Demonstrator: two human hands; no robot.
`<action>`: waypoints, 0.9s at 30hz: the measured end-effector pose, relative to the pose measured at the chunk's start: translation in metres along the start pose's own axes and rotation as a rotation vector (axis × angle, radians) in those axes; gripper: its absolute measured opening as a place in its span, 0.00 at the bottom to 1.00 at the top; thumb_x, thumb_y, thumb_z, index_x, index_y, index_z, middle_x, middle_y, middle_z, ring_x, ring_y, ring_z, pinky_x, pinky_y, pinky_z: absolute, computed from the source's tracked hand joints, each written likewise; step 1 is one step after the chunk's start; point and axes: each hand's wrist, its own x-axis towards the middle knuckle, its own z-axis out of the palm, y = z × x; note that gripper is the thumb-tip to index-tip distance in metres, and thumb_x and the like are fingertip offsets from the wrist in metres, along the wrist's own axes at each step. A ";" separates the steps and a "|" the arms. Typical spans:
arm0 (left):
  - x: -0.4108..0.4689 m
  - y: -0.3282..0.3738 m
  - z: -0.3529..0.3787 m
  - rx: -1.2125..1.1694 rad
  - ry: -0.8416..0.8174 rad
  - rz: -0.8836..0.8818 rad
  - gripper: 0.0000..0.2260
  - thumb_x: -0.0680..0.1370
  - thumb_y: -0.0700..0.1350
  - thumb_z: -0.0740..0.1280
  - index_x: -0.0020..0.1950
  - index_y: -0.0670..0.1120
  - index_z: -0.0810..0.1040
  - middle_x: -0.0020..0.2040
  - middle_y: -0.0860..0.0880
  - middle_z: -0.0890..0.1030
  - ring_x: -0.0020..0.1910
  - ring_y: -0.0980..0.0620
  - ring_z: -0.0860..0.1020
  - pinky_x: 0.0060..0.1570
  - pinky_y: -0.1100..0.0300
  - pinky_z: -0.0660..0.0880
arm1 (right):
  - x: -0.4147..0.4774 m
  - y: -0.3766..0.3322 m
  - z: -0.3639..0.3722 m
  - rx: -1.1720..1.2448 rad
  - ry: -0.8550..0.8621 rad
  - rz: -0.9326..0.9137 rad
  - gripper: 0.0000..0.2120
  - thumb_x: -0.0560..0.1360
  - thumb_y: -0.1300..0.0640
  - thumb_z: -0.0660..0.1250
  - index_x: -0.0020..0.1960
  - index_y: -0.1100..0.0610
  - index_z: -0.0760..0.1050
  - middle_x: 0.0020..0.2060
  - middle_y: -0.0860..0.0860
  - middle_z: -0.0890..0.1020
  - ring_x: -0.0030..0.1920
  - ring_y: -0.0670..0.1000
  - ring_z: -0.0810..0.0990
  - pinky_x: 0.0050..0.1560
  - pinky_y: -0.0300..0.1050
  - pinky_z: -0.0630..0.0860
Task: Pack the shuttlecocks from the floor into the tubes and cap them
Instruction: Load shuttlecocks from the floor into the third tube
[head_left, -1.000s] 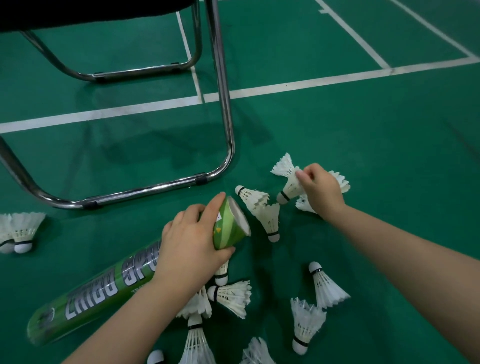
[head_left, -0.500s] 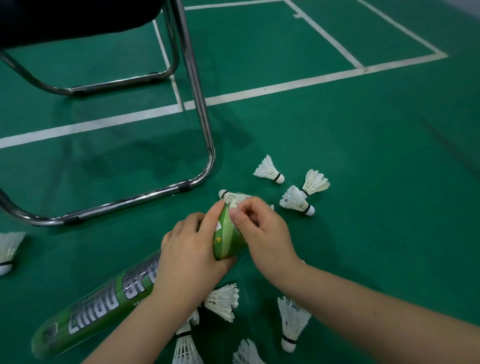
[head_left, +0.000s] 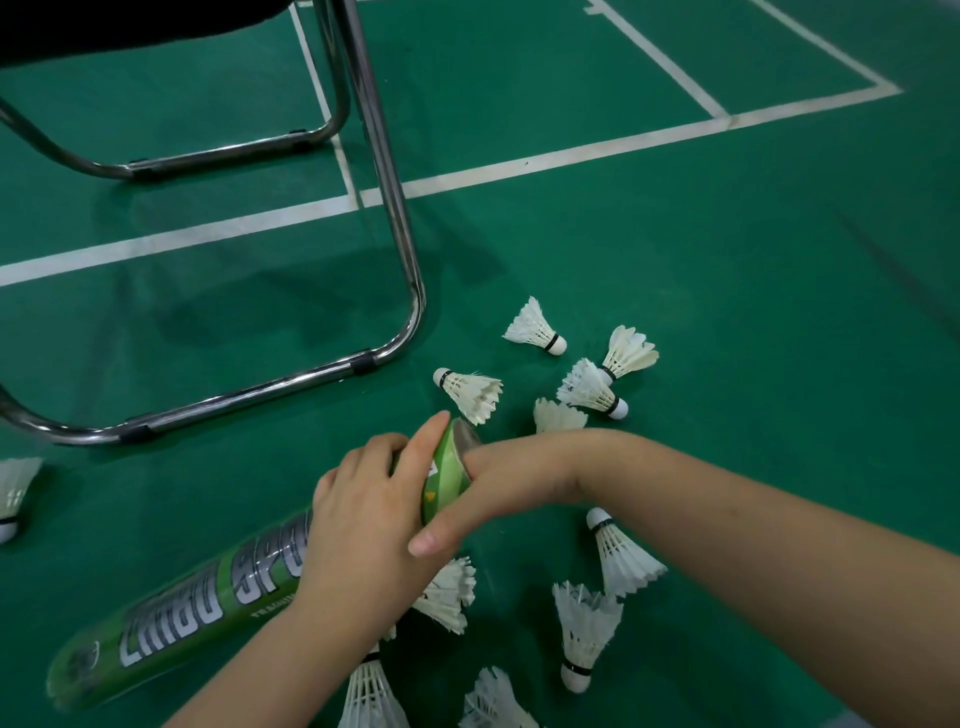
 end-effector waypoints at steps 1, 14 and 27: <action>0.002 -0.002 -0.002 -0.012 0.007 -0.023 0.41 0.61 0.53 0.75 0.70 0.54 0.61 0.51 0.46 0.77 0.48 0.44 0.77 0.47 0.47 0.73 | 0.005 0.000 0.003 0.042 0.086 -0.018 0.15 0.76 0.54 0.65 0.59 0.61 0.74 0.58 0.57 0.79 0.58 0.51 0.77 0.64 0.42 0.71; -0.004 -0.024 -0.012 -0.020 0.019 -0.110 0.43 0.61 0.55 0.77 0.72 0.54 0.60 0.54 0.46 0.76 0.50 0.44 0.74 0.50 0.47 0.73 | -0.007 0.131 -0.037 -0.304 1.135 0.400 0.17 0.76 0.52 0.64 0.64 0.49 0.69 0.58 0.51 0.75 0.51 0.52 0.76 0.49 0.48 0.74; -0.005 -0.022 -0.010 -0.037 0.019 -0.108 0.43 0.61 0.54 0.77 0.72 0.53 0.61 0.54 0.45 0.76 0.50 0.44 0.74 0.49 0.47 0.72 | 0.009 0.139 -0.066 -0.163 0.966 0.286 0.15 0.75 0.50 0.66 0.32 0.53 0.69 0.31 0.48 0.71 0.33 0.50 0.69 0.31 0.42 0.61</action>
